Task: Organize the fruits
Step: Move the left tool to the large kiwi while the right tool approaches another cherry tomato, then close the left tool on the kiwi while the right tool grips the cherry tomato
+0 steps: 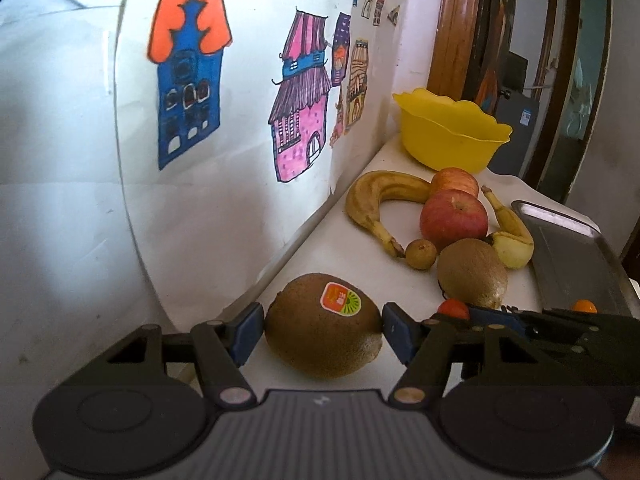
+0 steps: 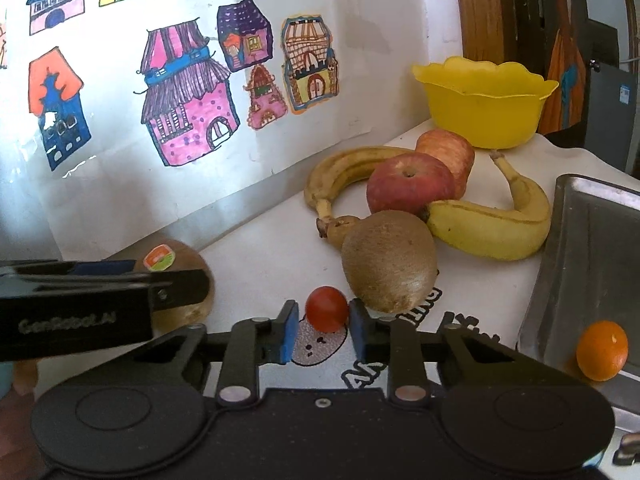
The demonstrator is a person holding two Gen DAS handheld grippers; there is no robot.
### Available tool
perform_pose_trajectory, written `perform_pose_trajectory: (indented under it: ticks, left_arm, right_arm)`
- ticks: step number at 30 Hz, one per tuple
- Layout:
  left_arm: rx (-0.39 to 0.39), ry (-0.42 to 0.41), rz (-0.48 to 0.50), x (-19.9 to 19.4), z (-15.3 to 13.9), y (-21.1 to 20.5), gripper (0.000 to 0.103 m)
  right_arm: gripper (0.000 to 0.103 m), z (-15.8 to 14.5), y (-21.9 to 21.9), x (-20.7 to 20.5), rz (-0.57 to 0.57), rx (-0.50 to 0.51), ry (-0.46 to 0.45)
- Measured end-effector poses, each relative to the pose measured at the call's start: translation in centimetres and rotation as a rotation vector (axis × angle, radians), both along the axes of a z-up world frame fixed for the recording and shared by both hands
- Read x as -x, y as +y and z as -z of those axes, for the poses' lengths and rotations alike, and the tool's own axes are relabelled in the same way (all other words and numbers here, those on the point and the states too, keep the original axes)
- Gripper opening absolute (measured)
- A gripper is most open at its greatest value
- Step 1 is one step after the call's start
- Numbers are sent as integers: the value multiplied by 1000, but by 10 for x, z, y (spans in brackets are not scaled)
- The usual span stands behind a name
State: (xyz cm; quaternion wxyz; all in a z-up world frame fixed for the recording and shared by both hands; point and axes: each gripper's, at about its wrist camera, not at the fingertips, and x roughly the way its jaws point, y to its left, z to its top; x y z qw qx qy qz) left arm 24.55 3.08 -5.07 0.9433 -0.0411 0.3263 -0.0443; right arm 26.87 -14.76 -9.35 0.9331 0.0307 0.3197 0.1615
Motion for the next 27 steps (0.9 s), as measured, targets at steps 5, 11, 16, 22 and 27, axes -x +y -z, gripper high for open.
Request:
perform_pose_trajectory:
  ticks: [5,11,16,22,27]
  left_arm:
    - [-3,0,4,6,0,0,68]
    - [-10,3,26,15,-1,-1,69]
    - [-29,-12,36,14,1,-4,69]
    - [-24,8,48,5,8,-5,70]
    - [-20,2,42,0,11,-5,70]
  right_arm:
    - [25,0,0,0,-13,12,-2]
    - [25,-4,-7,11,-65,4,19]
    - [25,-4,-10,18,-78,0,19]
    - [25,-3,-8,15,-86,3,12]
    - [25,-3,-8,11,-92,7,7]
